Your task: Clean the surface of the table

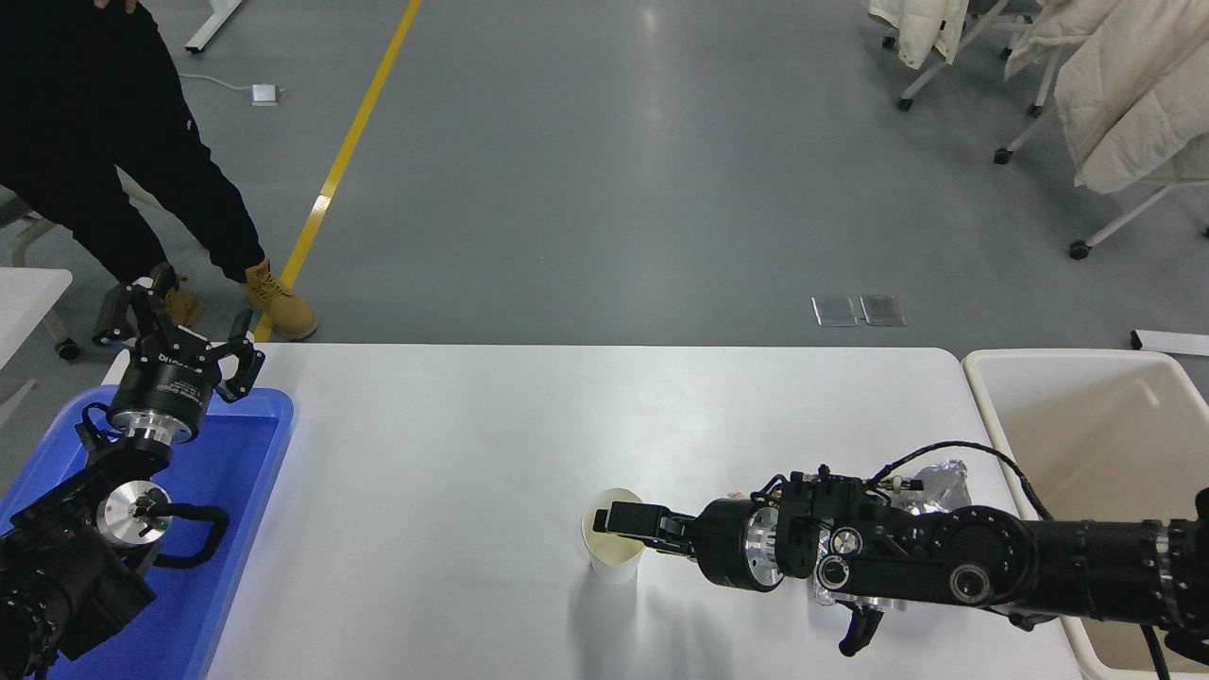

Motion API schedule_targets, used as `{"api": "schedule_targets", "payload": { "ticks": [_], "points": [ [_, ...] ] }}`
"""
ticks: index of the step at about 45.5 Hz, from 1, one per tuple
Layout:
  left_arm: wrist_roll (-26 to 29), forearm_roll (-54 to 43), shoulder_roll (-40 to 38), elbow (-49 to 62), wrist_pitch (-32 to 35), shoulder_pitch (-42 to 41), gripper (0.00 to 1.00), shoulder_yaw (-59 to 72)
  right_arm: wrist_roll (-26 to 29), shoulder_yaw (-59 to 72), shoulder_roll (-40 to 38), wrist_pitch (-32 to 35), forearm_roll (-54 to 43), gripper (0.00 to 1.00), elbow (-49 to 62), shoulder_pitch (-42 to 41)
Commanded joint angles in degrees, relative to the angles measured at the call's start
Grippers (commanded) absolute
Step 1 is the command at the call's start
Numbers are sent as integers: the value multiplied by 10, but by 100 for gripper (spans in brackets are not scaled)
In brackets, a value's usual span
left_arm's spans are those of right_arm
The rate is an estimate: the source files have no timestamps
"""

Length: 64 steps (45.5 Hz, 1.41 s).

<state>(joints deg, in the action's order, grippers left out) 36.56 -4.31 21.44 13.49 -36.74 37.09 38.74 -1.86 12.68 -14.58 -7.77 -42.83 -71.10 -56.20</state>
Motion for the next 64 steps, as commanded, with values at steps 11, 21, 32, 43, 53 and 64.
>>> {"api": "schedule_targets", "payload": {
  "ticks": [11, 21, 32, 43, 53, 64],
  "points": [
    [0, 0, 0, 0, 0, 0, 100, 0, 0, 17, 33, -1, -10, 78, 33, 0],
    [0, 0, 0, 0, 0, 0, 100, 0, 1, 18, 40, -1, -10, 70, 47, 3],
    [0, 0, 0, 0, 0, 0, 100, 0, 1, 37, 46, -1, -9, 9, 48, 1],
    [0, 0, 0, 0, 0, 0, 100, 0, 0, 39, 43, -1, -10, 0, 49, -1],
    [0, 0, 0, 0, 0, 0, 100, -1, 0, 39, 25, 0, -1, 0, 42, -8],
    [0, 0, 0, 0, 0, 0, 100, -1, 0, 39, -31, 7, -1, 0, -7, -29]
  ]
}}
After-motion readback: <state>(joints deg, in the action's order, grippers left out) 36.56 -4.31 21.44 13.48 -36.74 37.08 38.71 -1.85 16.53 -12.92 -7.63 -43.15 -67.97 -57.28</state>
